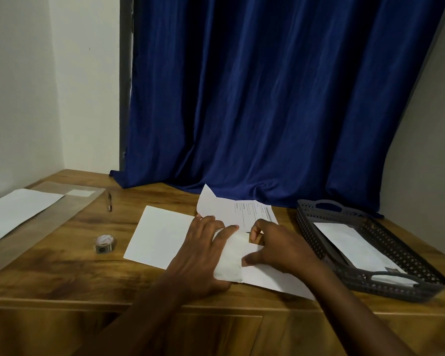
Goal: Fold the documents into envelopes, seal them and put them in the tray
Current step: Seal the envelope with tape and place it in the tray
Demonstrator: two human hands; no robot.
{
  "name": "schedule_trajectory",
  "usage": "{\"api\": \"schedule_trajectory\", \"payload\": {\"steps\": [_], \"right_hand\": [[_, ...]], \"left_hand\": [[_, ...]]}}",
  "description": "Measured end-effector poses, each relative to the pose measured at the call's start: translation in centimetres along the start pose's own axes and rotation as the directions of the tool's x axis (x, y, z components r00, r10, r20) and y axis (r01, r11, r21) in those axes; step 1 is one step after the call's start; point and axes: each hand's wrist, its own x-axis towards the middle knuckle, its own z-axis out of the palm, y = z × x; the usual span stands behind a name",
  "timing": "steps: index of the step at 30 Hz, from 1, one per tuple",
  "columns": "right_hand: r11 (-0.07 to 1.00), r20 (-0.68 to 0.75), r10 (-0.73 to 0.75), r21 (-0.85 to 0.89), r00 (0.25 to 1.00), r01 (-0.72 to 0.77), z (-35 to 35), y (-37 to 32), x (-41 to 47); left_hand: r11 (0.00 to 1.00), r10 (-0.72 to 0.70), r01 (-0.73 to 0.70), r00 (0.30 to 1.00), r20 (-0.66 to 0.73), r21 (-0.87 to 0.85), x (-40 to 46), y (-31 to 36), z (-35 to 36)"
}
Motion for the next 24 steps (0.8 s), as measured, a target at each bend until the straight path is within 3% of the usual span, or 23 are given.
{"api": "schedule_trajectory", "payload": {"steps": [7,10,12,16,19,21,24], "right_hand": [[0.998,-0.151,0.021,-0.062,0.988,-0.03,2.1,-1.4,0.1],[0.999,-0.246,0.047,0.016,0.968,-0.044,1.7,-0.3,-1.3],[0.983,-0.296,0.151,0.15,0.943,-0.111,1.4,1.3,-2.5],[0.79,-0.159,0.364,0.575,0.918,-0.214,1.5,4.7,-5.2],[0.549,0.044,0.363,0.797,0.931,-0.251,1.9,5.7,-7.0],[0.516,0.095,0.326,0.816,0.941,-0.261,2.6,6.2,-7.5],[0.527,0.032,0.319,0.825,0.947,-0.206,3.8,6.4,-7.3]], "left_hand": [[1.0,0.004,-0.005,0.999,-0.039,-0.028,-0.1,-0.3,0.4],[1.0,-0.024,0.024,1.0,-0.001,-0.018,-0.1,-0.1,-0.1],[0.999,-0.034,0.034,0.999,0.003,-0.003,-0.1,-0.2,-0.2],[0.998,-0.041,0.04,0.999,-0.008,-0.039,0.0,-0.4,-0.2],[0.999,-0.042,0.042,0.999,-0.013,-0.035,0.0,-0.4,-0.1],[0.999,-0.038,0.038,0.999,-0.014,-0.032,0.0,-0.4,0.0],[0.999,-0.034,0.034,0.999,-0.012,-0.035,0.1,-0.4,0.1]]}}
